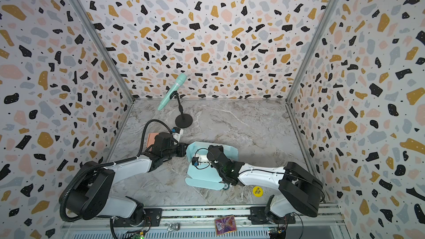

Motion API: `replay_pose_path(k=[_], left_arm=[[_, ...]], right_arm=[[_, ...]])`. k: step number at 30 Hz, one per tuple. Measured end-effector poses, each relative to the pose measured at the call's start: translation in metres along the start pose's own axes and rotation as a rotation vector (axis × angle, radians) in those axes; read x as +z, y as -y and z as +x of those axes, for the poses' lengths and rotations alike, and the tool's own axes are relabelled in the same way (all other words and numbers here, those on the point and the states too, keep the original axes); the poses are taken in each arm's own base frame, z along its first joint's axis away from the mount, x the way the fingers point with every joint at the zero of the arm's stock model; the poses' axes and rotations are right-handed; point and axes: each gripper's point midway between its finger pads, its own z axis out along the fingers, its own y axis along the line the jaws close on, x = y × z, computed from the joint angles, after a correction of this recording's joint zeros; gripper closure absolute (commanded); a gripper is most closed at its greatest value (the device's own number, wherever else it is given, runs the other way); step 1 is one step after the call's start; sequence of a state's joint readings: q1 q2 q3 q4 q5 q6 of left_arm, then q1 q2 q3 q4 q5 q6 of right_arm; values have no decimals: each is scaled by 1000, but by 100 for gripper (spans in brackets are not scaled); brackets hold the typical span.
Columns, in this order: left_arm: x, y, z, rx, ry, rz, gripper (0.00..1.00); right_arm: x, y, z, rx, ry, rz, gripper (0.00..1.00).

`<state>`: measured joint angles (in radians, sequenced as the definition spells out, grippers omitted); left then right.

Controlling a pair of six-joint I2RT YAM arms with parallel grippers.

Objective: Assemble paper box
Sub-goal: First fold the bottom flaps of a flat cardboard box at the center of the table.

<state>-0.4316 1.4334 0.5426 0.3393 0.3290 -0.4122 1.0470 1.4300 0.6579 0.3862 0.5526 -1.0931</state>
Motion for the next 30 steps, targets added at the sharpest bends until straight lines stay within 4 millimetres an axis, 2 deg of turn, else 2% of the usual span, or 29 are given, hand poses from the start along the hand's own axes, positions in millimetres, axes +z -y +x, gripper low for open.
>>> replay_pose_path(k=[10,14,23,26,30], left_arm=[[-6,21,26,26,6,59,68],[-12,22,33,28,31,65,62],[-23,22,48,26,81,69,57],[-27,22,50,27,97,70,55],[-32,24,42,36,133,70,53]], right_arm=[[0,-3,-2,-35,-2,31,100],[-1,-9,-1,-56,-8,30,100],[-4,-13,-4,-67,-6,35,100],[-8,-16,-5,-71,-3,40,100],[-15,-16,-8,-74,8,58,100]])
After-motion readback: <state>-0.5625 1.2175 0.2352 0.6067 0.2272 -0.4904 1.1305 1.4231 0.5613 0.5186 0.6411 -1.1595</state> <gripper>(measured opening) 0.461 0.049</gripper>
